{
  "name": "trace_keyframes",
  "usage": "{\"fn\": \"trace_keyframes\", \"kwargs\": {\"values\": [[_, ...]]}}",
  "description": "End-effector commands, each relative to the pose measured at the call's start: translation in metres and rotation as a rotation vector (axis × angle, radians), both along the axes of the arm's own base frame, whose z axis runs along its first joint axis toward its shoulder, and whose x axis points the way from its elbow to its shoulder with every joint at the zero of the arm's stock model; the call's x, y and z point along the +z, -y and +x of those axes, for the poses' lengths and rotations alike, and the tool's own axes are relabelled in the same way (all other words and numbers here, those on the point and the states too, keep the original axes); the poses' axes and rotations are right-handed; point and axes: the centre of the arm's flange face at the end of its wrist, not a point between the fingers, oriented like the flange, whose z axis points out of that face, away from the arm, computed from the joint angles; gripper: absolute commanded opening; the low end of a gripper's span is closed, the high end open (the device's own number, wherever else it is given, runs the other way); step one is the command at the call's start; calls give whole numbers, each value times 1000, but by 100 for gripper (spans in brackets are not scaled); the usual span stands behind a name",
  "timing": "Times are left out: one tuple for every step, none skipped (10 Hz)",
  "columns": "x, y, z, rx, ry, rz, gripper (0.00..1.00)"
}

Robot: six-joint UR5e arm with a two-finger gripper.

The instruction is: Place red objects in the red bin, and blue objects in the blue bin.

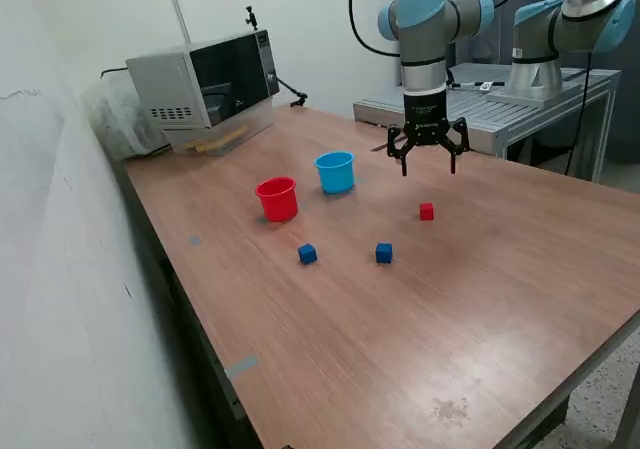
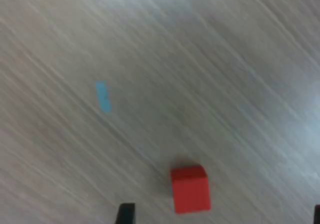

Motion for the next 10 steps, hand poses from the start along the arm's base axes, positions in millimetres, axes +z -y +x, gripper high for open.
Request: {"fn": "trace_keyframes", "kwargs": {"values": [[-9, 8, 1, 12, -25, -29, 100], [-14, 8, -2, 11, -30, -29, 100], [-27, 8, 0, 10, -10, -28, 100], [-40, 7, 2, 10, -15, -28, 100], [-46, 7, 3, 10, -15, -28, 100], [-50, 8, 2, 10, -10, -29, 100], [-51, 8, 2, 10, -8, -29, 100], [-53, 8, 0, 10, -8, -29, 100], [-51, 8, -2, 9, -14, -43, 100], [-50, 10, -5, 12, -26, -74, 100]]}}
